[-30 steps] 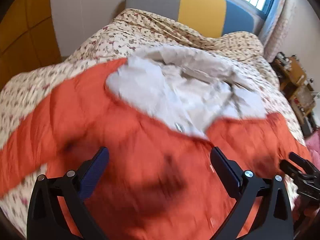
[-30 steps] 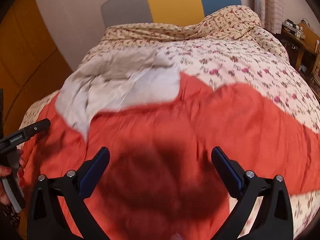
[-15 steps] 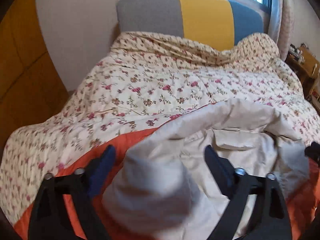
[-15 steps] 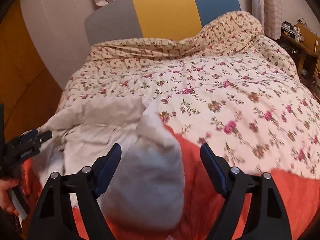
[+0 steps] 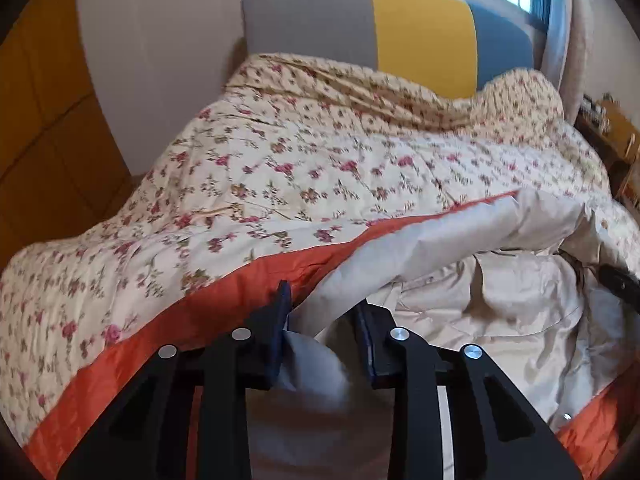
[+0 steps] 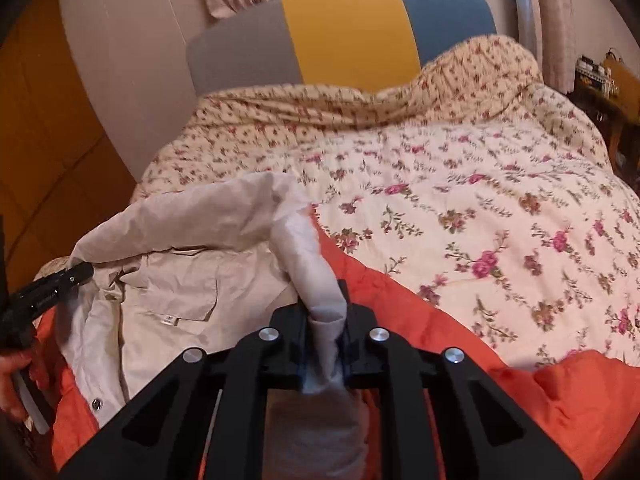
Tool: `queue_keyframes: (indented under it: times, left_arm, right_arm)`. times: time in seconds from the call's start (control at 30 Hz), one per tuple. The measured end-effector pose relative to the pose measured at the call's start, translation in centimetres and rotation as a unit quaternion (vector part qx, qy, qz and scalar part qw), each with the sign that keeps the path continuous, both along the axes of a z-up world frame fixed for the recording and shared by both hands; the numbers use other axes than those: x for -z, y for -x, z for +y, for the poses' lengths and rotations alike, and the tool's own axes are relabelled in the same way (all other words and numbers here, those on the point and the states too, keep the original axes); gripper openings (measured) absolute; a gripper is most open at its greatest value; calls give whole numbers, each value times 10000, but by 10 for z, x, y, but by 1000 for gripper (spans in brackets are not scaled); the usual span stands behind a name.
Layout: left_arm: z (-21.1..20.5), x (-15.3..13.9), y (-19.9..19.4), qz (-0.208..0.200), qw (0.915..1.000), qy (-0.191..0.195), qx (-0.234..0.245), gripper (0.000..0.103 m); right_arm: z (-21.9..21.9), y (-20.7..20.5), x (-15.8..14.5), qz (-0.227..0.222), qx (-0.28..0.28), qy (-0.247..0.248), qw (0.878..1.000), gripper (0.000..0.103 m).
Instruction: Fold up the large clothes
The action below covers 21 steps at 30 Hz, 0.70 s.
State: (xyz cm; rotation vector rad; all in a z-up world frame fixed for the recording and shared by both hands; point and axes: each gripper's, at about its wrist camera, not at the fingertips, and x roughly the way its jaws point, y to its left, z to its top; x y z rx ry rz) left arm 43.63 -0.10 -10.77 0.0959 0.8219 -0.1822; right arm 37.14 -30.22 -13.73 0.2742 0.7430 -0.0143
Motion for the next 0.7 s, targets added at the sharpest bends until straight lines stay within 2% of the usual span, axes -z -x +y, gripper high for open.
queue_keyframes:
  times: [0.07, 0.17, 0.3, 0.47, 0.57, 0.7]
  left_arm:
    - [14, -1, 8, -38, 9994, 275, -187, 29]
    - [31, 10, 12, 165, 9974, 580, -396, 29]
    - [55, 32, 11, 517, 9883, 1257, -698, 29]
    - [52, 42, 14, 366, 9903, 1191, -618, 33]
    - [57, 46, 19, 292, 9886, 1338, -631, 35]
    - [63, 50, 20, 273, 9856, 1559, -598, 35]
  right_arm:
    - [-2, 8, 5, 75, 34, 120, 9999, 11]
    - [-9, 10, 22, 372, 148, 149, 9991, 11]
    - [-17, 6, 43, 527, 146, 84, 9985, 10]
    - [-12, 14, 41, 521, -15, 281, 9982, 16]
    - [-14, 36, 25, 345, -152, 165, 9992, 25]
    - [-18, 55, -18, -440, -150, -211, 9987, 28]
